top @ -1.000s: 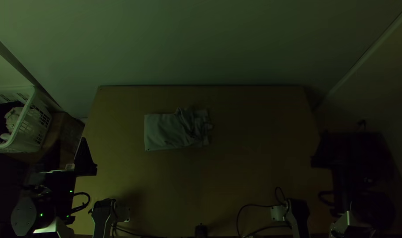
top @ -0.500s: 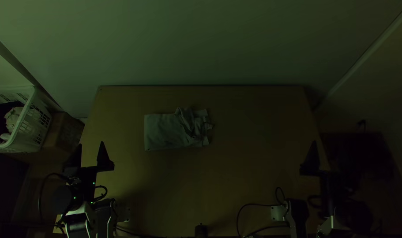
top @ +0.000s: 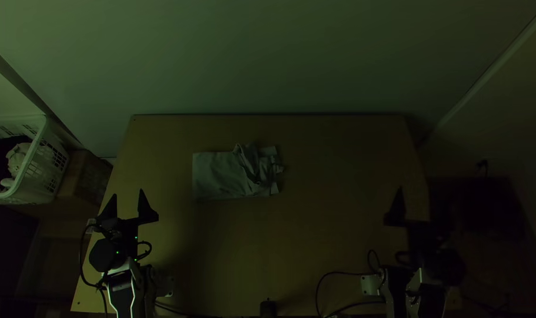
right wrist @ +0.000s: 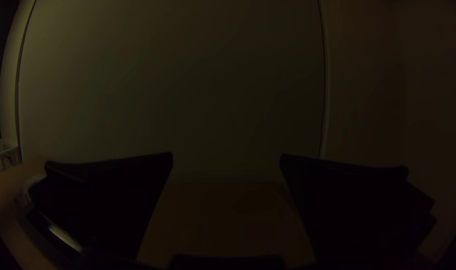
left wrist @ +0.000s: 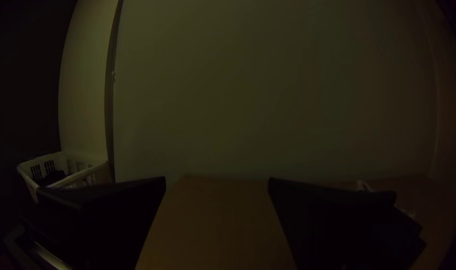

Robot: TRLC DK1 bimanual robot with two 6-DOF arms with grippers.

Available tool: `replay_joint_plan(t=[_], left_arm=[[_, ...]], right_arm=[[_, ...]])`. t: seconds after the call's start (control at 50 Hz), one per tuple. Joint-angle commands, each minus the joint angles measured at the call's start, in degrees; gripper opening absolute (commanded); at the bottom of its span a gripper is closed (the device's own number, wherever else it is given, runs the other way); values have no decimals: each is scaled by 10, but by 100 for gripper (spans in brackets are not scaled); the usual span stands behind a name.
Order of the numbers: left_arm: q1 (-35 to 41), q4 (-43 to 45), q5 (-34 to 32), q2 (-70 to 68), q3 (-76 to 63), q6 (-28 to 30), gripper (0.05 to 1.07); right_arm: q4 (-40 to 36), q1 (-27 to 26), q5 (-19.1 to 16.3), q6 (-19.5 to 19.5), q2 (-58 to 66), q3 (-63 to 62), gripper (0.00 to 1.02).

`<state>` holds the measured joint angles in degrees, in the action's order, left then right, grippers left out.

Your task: Fold the t-shirt

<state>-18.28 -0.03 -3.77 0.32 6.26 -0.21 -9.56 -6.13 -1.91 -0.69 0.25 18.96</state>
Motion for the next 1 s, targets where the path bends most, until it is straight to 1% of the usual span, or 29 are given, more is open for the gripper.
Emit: replay_joint_plan(t=[0.0, 0.12, 0.2, 0.32, 0.48, 0.76, 0.84, 0.98], left_arm=[[0, 10, 2, -7, -26, -12, 103], [8, 8, 1, -7, -34, -12, 103], [12, 16, 1, -7, -47, -8, 103], [12, 18, 2, -7, -63, 6, 103], [11, 5, 2, -5, -62, 6, 103], [12, 1, 3, -4, -61, 5, 103], [12, 1, 3, -4, -62, 5, 103], [12, 1, 3, -4, -62, 5, 103]], right_arm=[[31, -4, 9, 10, -6, -38, 98], [36, -2, 9, 42, -6, -58, 98], [44, 1, 9, 43, -6, -79, 98], [82, -1, 9, 43, -6, -115, 98], [140, -1, 9, 43, -6, -161, 98], [130, -5, 9, 42, -6, -185, 98], [97, -5, 9, 43, -6, -186, 98], [91, -2, 10, 41, -5, -185, 98]])
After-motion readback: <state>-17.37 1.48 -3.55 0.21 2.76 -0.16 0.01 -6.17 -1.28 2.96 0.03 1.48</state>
